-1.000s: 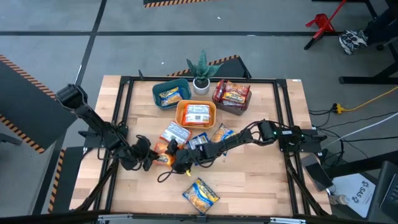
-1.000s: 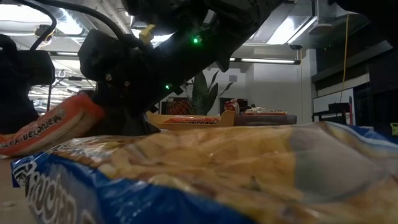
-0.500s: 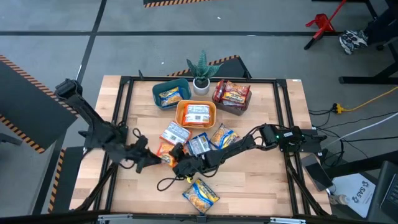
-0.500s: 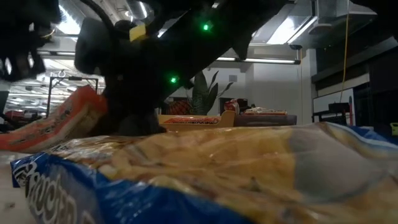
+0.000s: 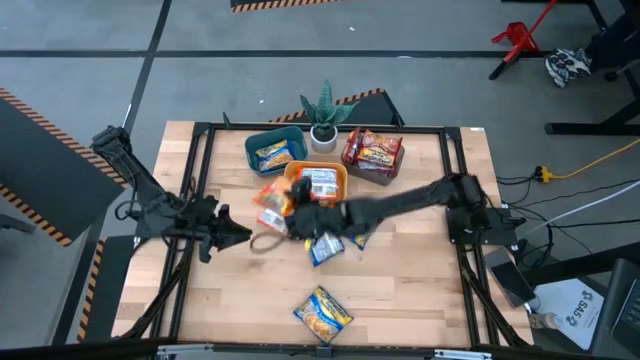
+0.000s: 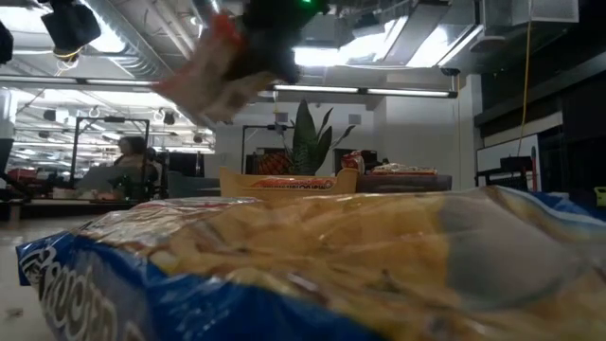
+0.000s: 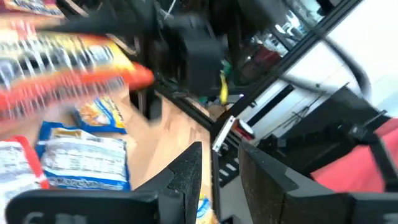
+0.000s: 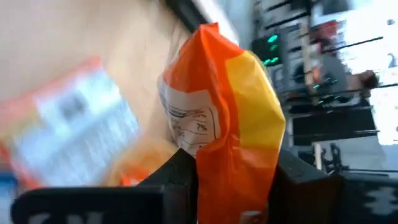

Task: Sort Maruchan noodles
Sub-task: Put the bottom orange noodle pack into the yellow bin

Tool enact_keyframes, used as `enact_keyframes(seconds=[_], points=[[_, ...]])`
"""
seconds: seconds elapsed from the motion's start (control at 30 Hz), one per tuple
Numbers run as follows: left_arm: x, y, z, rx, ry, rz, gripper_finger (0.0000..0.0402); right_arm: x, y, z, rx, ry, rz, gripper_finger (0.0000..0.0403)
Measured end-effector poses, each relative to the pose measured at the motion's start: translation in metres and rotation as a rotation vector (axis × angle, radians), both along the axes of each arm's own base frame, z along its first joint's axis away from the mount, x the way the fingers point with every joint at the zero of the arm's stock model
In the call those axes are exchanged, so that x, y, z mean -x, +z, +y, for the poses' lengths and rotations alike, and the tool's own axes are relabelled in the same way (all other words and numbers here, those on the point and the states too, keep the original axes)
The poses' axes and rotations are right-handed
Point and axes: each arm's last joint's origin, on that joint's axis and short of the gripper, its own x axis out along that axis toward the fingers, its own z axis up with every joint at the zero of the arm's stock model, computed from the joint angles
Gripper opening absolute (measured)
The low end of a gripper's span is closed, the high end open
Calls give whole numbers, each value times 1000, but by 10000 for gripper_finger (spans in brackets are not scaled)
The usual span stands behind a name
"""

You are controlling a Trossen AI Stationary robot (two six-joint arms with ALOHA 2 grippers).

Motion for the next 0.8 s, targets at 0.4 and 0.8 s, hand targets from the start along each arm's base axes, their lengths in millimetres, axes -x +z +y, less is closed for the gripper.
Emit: enact_keyframes(seconds=[0.4,0.8], points=[[0,-10,1,-89,31,74,100,36,-11,-62,192,160,575,96],[2,-19,6,-186,155,141,100,25,-6,-75,202,289,485,96]])
